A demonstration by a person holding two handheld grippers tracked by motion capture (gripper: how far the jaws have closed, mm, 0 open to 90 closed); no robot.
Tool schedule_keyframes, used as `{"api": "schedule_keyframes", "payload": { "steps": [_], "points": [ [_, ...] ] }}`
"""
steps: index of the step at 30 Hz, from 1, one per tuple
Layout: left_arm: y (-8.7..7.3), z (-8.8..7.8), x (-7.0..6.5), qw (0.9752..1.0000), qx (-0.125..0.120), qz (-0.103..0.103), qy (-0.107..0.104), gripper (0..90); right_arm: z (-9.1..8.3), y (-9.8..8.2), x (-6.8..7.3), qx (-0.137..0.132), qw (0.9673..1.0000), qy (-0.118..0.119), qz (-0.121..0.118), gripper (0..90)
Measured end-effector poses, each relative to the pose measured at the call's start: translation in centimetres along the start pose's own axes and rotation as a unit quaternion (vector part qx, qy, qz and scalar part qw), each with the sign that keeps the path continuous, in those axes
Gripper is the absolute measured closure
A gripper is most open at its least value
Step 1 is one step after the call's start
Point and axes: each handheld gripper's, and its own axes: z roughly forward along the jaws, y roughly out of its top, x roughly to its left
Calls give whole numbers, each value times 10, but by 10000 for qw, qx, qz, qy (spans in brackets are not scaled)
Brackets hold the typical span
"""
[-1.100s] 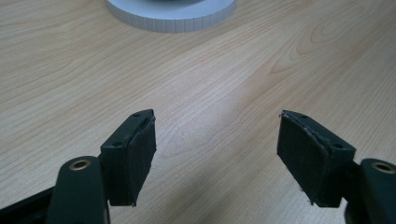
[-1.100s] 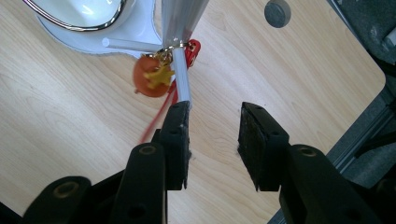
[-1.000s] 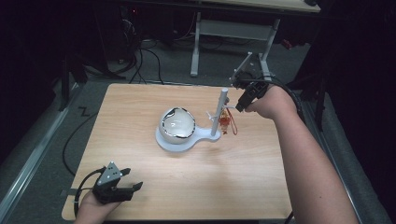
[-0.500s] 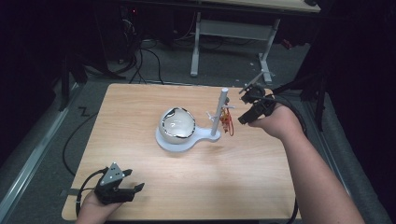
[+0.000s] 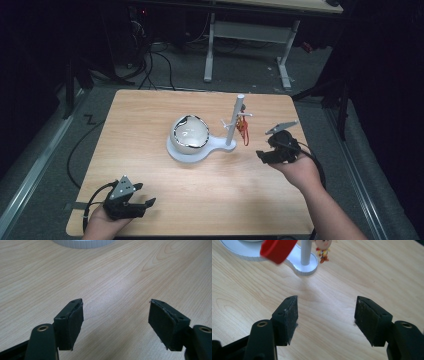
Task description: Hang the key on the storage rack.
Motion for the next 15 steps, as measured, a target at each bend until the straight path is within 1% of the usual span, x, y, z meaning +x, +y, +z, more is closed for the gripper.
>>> {"api": "schedule_keyframes", "payload": {
  "steps": [1, 2, 3, 4, 6, 7, 8, 10, 11, 12, 15],
  "points": [
    [0, 1, 0, 10000, 9, 8, 1, 288, 3, -14, 5, -154, 9998, 15, 117, 349],
    [0, 1, -1, 10000, 17, 10, -2, 288, 3, -14, 5, -154, 9998, 15, 117, 349],
    [0, 1, -1, 10000, 26, 17, 2, 288, 4, -21, 7, -215, 9997, -11, 148, 348],
    [-1, 2, -1, 10000, 37, 24, 1, 288, 7, -36, 13, -333, 9992, -87, 187, 345],
    [-1, 2, -2, 10000, 48, 29, 10, 288, 9, -48, 18, -393, 9988, -180, 225, 335],
    [-1, 2, -2, 10000, 47, 38, 11, 288, 9, -48, 18, -393, 9988, -180, 225, 335],
    [-1, 3, -2, 10000, 60, 39, 3, 288, 12, -63, 25, -497, 9980, -272, 275, 325],
    [-1, 4, -2, 10000, 68, 41, -8, 287, 15, -74, 30, -592, 9972, -332, 309, 312],
    [-1, 4, -2, 10000, 68, 41, -8, 287, 15, -74, 30, -592, 9972, -332, 309, 312],
    [-1, 4, -2, 10000, 72, 46, -14, 286, 20, -88, 36, -661, 9963, -336, 440, 296],
    [-2, 5, -2, 10000, 70, 37, -29, 285, 27, -103, 44, -701, 9955, -366, 531, 283]
  ]
}}
